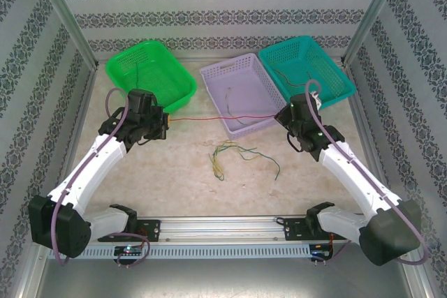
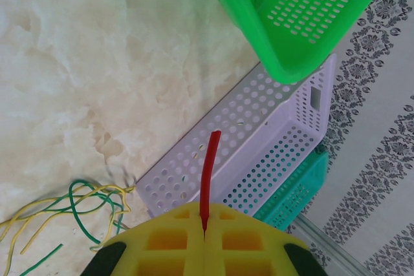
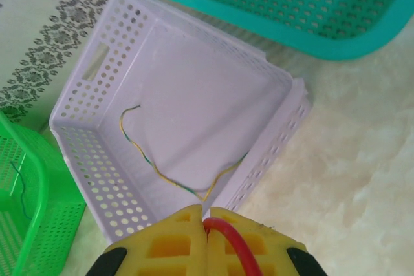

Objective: Untangle the cables

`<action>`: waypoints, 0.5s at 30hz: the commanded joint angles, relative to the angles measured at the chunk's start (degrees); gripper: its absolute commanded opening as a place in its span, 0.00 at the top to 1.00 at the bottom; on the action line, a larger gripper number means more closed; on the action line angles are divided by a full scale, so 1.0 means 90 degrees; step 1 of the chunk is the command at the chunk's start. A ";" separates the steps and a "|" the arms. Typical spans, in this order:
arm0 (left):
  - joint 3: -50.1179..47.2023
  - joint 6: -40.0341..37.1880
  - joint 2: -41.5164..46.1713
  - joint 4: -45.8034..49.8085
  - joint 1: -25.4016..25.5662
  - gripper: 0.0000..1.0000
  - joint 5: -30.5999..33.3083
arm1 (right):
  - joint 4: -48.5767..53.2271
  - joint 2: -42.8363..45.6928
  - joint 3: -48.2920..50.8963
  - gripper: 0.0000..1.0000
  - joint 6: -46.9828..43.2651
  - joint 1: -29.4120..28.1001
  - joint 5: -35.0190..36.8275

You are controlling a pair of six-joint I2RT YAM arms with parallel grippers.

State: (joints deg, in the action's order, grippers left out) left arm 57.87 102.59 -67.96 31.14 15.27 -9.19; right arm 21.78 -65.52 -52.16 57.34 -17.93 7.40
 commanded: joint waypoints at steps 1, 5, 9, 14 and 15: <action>-0.0054 0.0110 0.0103 0.0297 -0.0310 1.00 0.0972 | 0.0739 -0.0110 -0.0408 1.00 0.0017 0.0396 0.0782; 0.0061 -0.0064 -0.0140 -0.0013 -0.0310 1.00 0.0528 | 0.0627 -0.0014 -0.0632 1.00 -0.0479 0.0344 0.0924; 0.0664 -0.0717 -0.0797 -0.0705 -0.0233 0.77 -0.0306 | 0.0854 -0.0016 -0.0997 1.00 -0.0245 0.0499 0.0852; 0.2172 -0.1715 -0.1720 -0.0628 -0.0094 0.27 -0.1123 | 0.1711 -0.0486 -0.2016 1.00 0.0706 0.1107 0.0479; 0.2489 -0.1947 -0.1839 -0.0421 -0.0075 0.24 -0.1117 | 0.1762 -0.0582 -0.2155 1.00 0.0796 0.1209 0.0503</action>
State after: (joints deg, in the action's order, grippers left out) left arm 73.45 93.49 -83.29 27.35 14.50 -15.97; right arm 32.60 -68.79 -67.18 59.66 -8.86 10.26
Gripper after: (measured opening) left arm 0.735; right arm 0.062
